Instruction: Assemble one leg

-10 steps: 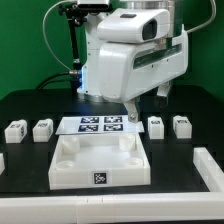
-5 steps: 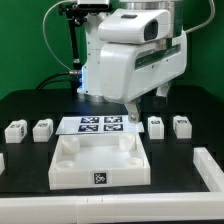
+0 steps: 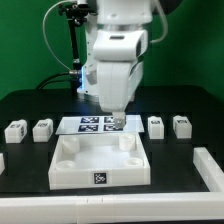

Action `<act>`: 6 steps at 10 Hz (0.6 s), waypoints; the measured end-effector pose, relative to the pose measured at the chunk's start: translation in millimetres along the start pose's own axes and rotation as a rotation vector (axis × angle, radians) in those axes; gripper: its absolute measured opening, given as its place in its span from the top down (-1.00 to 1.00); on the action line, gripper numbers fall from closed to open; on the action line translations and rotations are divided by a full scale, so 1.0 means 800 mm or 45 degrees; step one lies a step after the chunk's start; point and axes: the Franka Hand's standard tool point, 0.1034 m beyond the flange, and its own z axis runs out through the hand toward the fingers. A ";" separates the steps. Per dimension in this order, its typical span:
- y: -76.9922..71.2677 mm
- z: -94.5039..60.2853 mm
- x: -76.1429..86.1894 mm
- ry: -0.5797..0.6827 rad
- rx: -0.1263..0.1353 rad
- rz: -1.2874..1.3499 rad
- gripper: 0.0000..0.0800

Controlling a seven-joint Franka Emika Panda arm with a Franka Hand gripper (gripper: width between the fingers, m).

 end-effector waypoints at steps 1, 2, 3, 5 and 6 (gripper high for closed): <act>-0.008 0.021 -0.013 0.011 -0.002 -0.083 -0.62; -0.011 0.037 -0.021 0.019 0.010 -0.136 -0.62; -0.016 0.049 -0.027 0.023 0.034 -0.089 -0.62; -0.018 0.066 -0.042 0.034 0.020 -0.068 -0.62; -0.016 0.071 -0.047 0.040 0.003 -0.068 -0.62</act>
Offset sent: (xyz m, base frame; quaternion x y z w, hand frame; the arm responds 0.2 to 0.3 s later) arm -0.0099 -0.0173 -0.0293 -0.0221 0.0345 0.0216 0.9989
